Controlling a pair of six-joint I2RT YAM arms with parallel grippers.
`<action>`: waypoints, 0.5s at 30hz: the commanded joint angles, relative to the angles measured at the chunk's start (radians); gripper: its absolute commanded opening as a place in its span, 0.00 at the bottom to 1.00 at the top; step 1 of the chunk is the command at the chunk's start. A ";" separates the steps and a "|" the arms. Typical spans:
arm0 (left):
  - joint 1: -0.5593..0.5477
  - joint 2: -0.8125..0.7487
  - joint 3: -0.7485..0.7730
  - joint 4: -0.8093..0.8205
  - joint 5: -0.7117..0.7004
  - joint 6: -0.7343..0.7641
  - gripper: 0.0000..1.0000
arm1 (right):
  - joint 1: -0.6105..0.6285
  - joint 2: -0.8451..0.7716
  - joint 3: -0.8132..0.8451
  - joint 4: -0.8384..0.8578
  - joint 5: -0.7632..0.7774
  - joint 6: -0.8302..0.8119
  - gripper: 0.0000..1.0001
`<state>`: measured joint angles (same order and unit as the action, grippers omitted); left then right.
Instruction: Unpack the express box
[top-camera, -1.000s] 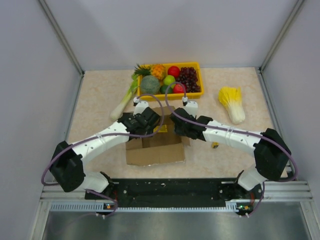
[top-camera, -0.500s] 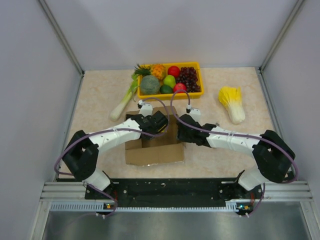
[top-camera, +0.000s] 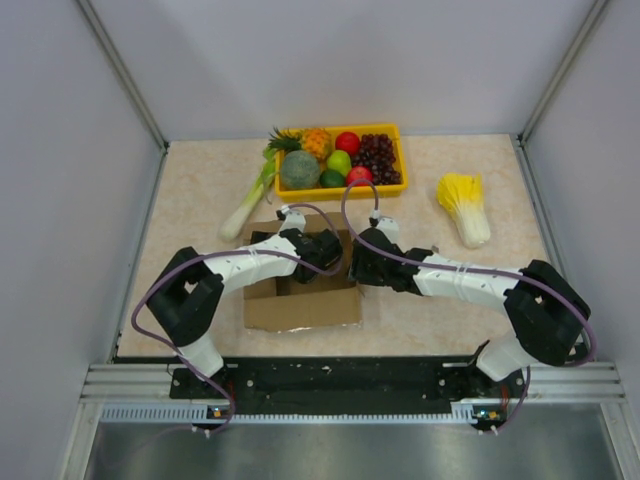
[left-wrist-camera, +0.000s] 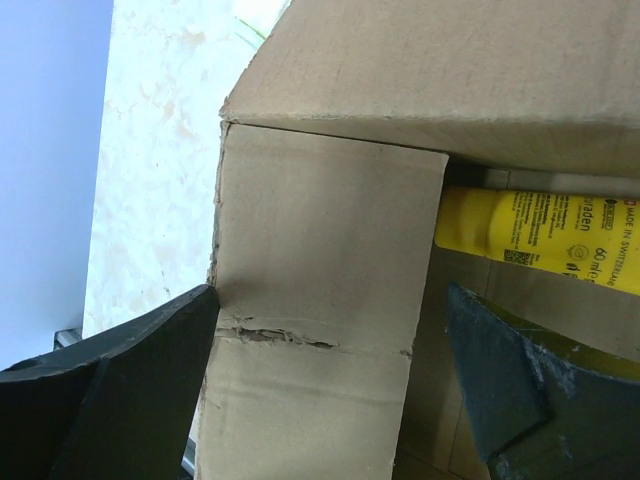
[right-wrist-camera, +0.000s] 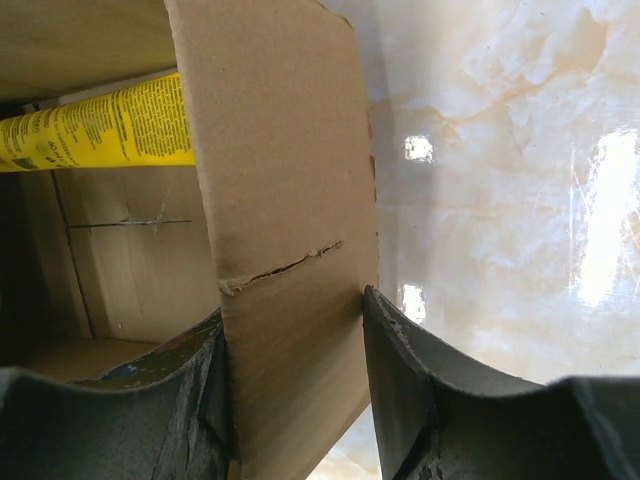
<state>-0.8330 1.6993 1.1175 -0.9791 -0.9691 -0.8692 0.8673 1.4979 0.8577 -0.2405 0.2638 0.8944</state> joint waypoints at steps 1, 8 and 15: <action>0.002 -0.052 0.021 -0.055 -0.048 -0.105 0.99 | -0.013 -0.004 0.001 0.052 -0.018 0.021 0.45; 0.000 -0.069 0.022 -0.075 -0.102 -0.123 0.99 | -0.019 0.004 0.003 0.052 -0.026 0.029 0.44; 0.002 -0.105 0.018 -0.090 -0.108 -0.111 0.99 | -0.024 0.012 0.007 0.047 -0.034 0.029 0.43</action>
<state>-0.8341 1.6573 1.1175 -1.0225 -1.0183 -0.9371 0.8589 1.5009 0.8577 -0.2256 0.2302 0.9028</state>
